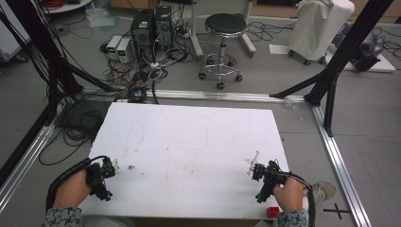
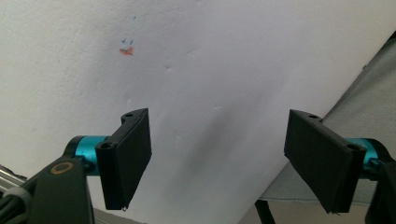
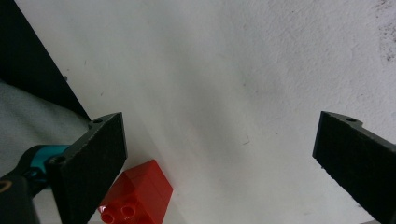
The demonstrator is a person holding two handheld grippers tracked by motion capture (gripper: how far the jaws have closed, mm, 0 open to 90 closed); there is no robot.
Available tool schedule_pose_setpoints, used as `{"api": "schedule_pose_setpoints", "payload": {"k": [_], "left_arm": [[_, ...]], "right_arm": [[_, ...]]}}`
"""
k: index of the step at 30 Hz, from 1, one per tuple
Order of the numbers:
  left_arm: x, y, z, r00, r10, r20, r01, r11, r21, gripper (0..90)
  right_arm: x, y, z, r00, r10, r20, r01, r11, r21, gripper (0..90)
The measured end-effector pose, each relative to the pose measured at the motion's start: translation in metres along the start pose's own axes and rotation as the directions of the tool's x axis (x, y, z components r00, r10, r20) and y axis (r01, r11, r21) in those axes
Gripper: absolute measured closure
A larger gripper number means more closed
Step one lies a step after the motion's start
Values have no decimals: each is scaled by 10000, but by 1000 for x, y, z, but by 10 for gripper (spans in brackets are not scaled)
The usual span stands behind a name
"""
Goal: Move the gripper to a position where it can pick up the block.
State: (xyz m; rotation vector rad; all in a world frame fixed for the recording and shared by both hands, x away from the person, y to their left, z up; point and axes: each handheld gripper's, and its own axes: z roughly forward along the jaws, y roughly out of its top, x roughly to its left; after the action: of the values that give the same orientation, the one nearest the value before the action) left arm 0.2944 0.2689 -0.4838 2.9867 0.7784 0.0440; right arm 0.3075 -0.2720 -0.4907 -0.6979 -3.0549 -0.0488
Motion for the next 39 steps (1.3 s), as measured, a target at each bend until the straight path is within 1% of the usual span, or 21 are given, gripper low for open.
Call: {"api": "schedule_pose_setpoints", "payload": {"k": [3, 5, 6, 8, 11, 12, 15, 16, 22, 24, 27, 28, 35, 36, 39], "left_arm": [[0, 0, -1, 10000, -19, 29, 19, 10000, -27, 234], [-1, 0, -2, 10000, -77, 5, 77, 9999, -74, 233], [0, 0, -2, 10000, -34, -35, 34, 10000, -79, 233], [0, 0, -2, 10000, -69, -7, 69, 9999, -78, 233], [1, 0, -1, 10000, -82, 1, 82, 9999, -68, 234], [0, -1, -2, 10000, -83, -6, 83, 9999, -75, 234], [0, -1, -2, 9999, -102, 6, 102, 9999, -84, 233], [0, -1, -3, 9999, -96, -36, 96, 9999, -88, 234], [0, -1, -4, 9999, -128, -39, 128, 9998, -132, 234], [0, -2, -4, 9999, -127, -52, 126, 9999, -118, 233], [0, -2, -5, 9999, -144, -48, 143, 9998, -161, 234], [0, -2, -5, 9999, -155, -49, 155, 9998, -147, 234], [0, -2, -5, 9998, -194, -46, 194, 9997, -154, 234], [0, -2, -5, 9998, -201, -46, 200, 9997, -172, 234], [0, -3, -6, 9998, -178, -68, 177, 9997, -164, 234]], "right_arm": [[-1, -1, 0, 10000, -63, -45, 63, 10000, -40, 21], [0, -1, -1, 10000, 0, -21, 0, 10000, -47, 21], [0, -2, -2, 10000, -15, -17, 14, 10000, -85, 21], [0, -3, -4, 10000, 66, 52, -66, 9999, -104, 21], [0, -4, -5, 10000, 51, 78, -51, 9999, -122, 21], [0, -5, -6, 9999, -62, 133, 65, 9997, -224, 21], [0, -6, -9, 9999, -14, 161, 19, 9996, -298, 21], [0, -7, -10, 9997, -128, 224, 137, 9992, -370, 21], [-1, -11, -12, 9997, -56, 231, 68, 9987, -506, 21], [-1, -11, -13, 9995, -143, 264, 157, 9985, -521, 21], [0, -13, -15, 9995, -100, 296, 118, 9981, -604, 21], [0, -14, -15, 9993, -192, 318, 211, 9979, -619, 21], [-1, -19, -19, 9989, -302, 363, 328, 9967, -738, 21], [0, -20, -20, 9985, -415, 361, 442, 9959, -786, 21], [0, -21, -21, 9980, -463, 421, 498, 9951, -852, 21]]}}
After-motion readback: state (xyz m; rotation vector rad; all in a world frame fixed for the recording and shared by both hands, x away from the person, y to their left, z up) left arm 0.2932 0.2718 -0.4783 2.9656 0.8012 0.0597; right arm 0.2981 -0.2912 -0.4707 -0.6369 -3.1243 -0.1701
